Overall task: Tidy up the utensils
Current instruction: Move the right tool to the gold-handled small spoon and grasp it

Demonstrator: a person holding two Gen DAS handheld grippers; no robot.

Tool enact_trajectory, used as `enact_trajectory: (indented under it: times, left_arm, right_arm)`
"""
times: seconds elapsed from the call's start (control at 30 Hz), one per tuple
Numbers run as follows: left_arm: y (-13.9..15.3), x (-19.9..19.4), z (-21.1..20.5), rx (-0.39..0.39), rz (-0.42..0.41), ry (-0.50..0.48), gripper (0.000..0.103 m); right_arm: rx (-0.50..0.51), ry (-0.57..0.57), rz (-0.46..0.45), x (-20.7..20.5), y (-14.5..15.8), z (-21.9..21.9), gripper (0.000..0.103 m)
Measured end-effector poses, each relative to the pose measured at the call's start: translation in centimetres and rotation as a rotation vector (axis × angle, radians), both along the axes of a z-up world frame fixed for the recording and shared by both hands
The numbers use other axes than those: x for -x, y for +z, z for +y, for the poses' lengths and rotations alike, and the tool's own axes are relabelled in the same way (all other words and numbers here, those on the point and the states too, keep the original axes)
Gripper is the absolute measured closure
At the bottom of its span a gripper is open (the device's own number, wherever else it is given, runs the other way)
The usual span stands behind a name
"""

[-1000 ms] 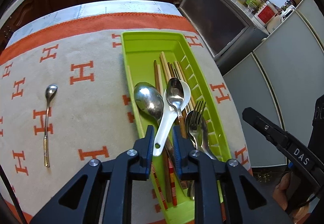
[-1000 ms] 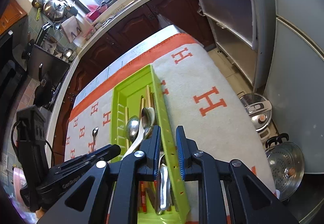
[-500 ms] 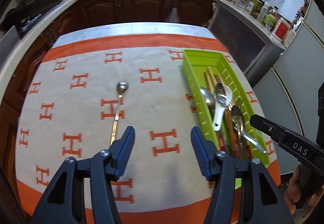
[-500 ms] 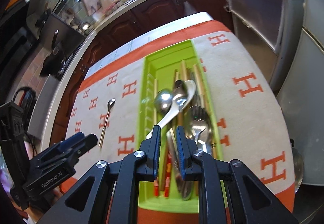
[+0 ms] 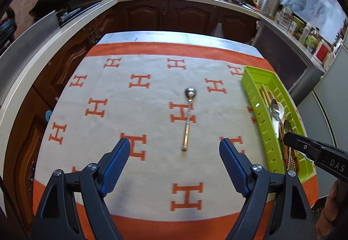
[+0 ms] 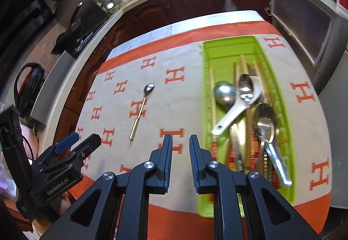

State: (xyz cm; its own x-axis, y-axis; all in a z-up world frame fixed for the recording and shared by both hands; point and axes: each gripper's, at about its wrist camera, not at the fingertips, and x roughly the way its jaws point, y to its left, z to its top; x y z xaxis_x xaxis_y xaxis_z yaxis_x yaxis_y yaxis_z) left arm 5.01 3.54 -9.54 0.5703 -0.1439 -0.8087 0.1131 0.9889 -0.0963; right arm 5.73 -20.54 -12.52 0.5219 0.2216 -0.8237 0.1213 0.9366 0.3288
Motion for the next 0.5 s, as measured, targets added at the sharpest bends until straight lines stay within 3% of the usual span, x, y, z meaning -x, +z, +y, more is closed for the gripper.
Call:
enact_trajectory:
  times: [0.5]
  left_arm:
    - [-2.8,-1.8,5.8,-0.002,0.038,0.104,0.02]
  right_arm:
    - [0.089,0.118,0.083,-6.4,-1.9,8.3,0.082]
